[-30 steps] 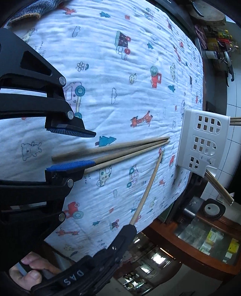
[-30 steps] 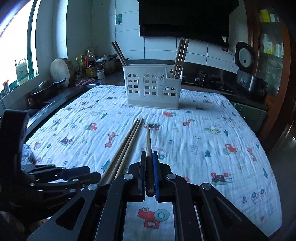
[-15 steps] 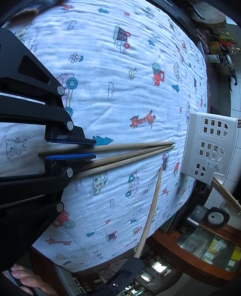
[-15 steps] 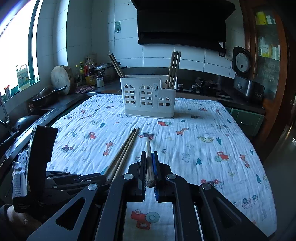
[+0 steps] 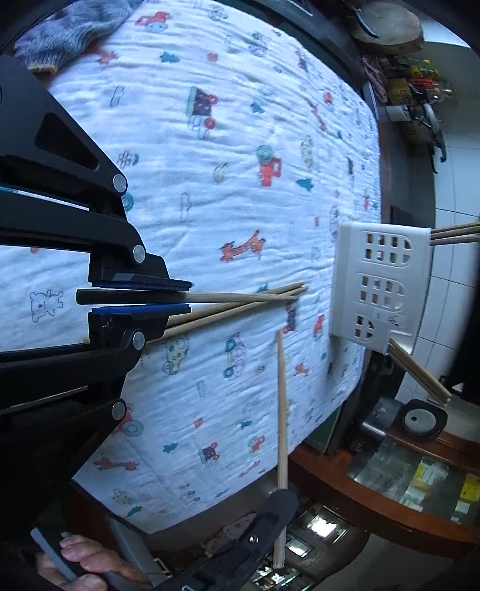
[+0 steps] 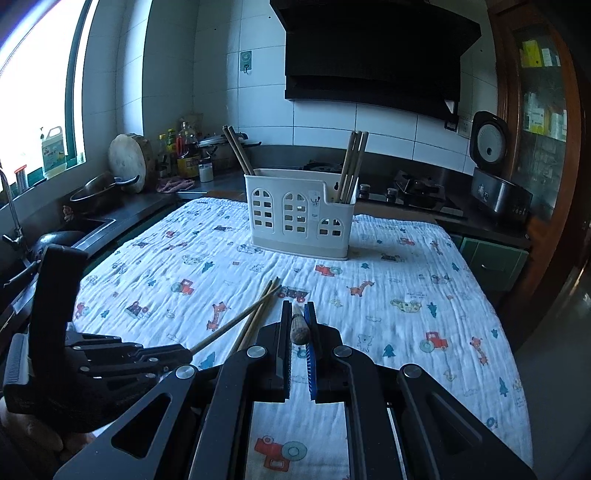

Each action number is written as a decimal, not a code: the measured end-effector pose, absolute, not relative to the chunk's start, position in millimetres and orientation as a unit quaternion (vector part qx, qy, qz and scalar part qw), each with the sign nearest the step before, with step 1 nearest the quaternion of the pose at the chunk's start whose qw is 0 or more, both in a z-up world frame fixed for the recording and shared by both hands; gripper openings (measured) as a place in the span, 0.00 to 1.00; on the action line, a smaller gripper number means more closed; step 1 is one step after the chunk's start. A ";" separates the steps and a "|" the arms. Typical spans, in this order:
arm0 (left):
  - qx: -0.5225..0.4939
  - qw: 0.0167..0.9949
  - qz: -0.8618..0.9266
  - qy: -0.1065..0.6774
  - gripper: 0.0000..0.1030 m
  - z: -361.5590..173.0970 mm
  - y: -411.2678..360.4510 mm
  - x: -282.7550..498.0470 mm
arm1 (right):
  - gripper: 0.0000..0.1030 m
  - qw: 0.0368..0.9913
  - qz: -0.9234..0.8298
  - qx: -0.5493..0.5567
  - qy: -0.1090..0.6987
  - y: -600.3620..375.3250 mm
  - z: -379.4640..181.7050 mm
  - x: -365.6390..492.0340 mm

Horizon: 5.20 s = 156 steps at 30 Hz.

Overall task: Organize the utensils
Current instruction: 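Carry both chopsticks to the white holder and insert them upright, then open both tools to release the chopsticks into the holder, then move both open tools back over the last chopsticks on the cloth, then grasp a chopstick with the right tool while the left tool grasps another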

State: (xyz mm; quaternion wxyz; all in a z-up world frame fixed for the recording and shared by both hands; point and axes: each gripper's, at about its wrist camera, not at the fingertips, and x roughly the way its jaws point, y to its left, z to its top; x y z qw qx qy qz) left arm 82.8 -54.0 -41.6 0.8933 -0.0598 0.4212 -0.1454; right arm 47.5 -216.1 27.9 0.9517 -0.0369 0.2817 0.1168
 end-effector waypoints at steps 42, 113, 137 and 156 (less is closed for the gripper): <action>-0.027 0.965 -0.123 0.231 0.05 178.7 -33.6 275.7 | 0.06 0.935 0.129 -0.082 0.319 -223.0 175.7 263.0; -0.053 0.945 -0.019 0.322 0.62 0.8 54.3 47.1 | 0.20 0.903 0.161 0.003 0.399 -162.1 -62.3 52.1; -0.071 0.934 -0.036 0.350 0.62 -21.5 49.4 44.8 | 0.08 0.905 0.118 -0.020 0.408 -149.2 -81.6 59.8; -0.074 0.894 -0.136 0.420 0.44 -71.3 -44.9 58.0 | 0.07 0.948 0.108 -0.001 0.300 -211.6 -1.1 25.9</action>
